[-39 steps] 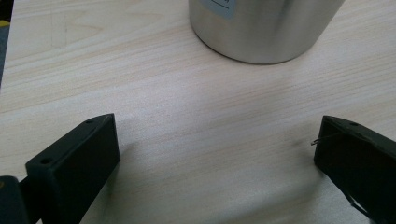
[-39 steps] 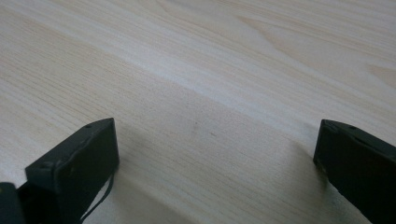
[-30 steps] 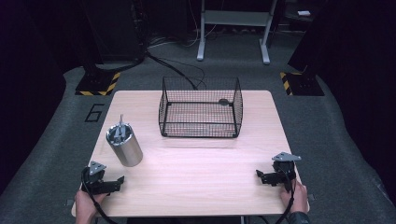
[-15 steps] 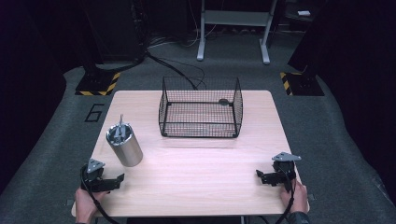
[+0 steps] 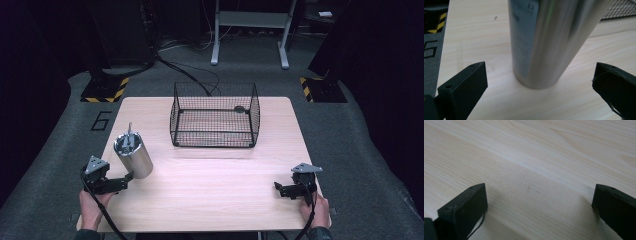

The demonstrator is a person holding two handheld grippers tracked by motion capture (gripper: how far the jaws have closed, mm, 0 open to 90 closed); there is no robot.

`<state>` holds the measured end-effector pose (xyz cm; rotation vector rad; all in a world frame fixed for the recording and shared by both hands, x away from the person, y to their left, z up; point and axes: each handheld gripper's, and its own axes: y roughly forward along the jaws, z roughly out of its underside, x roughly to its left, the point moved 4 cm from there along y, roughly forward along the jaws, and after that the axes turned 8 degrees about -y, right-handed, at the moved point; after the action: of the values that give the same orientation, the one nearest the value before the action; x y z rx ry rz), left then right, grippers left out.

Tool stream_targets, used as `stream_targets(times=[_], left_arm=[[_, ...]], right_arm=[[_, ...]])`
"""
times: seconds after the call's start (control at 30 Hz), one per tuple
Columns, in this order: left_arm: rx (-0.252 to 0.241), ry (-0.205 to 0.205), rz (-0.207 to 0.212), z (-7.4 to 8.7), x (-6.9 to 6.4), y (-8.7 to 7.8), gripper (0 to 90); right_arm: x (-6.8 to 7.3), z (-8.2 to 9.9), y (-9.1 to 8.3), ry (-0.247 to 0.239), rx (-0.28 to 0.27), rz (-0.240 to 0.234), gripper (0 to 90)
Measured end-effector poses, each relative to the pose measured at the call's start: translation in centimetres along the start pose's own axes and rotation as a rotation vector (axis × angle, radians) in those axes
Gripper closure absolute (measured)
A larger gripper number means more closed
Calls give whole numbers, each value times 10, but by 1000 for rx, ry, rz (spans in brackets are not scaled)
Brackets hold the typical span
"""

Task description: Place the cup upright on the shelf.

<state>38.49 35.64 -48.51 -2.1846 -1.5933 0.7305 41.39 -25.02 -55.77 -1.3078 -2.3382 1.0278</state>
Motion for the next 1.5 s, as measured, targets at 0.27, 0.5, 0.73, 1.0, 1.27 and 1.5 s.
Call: stream_targets(times=[0.27, 0.5, 0.73, 1.0, 1.27, 1.5], left_arm=[[-51, -3, 21, -25, -10, 2, 0], [-91, -20, 42, -42, -19, 12, 0], [-105, -17, 7, -49, -22, 24, 0], [-120, -9, -44, -50, -24, 33, 19], [-119, 35, -65, -51, -26, 32, 37], [-113, 66, -56, -53, -26, 31, 40]], right_arm=[[0, 0, 0, -6, 0, -1, 0], [0, 0, 0, -6, -1, -1, 0], [0, 0, 0, -4, 0, -1, 0], [0, 0, 0, -2, 1, -2, 0], [0, 0, 0, 1, 2, -2, 0], [0, 0, 0, 1, 2, -3, 0]])
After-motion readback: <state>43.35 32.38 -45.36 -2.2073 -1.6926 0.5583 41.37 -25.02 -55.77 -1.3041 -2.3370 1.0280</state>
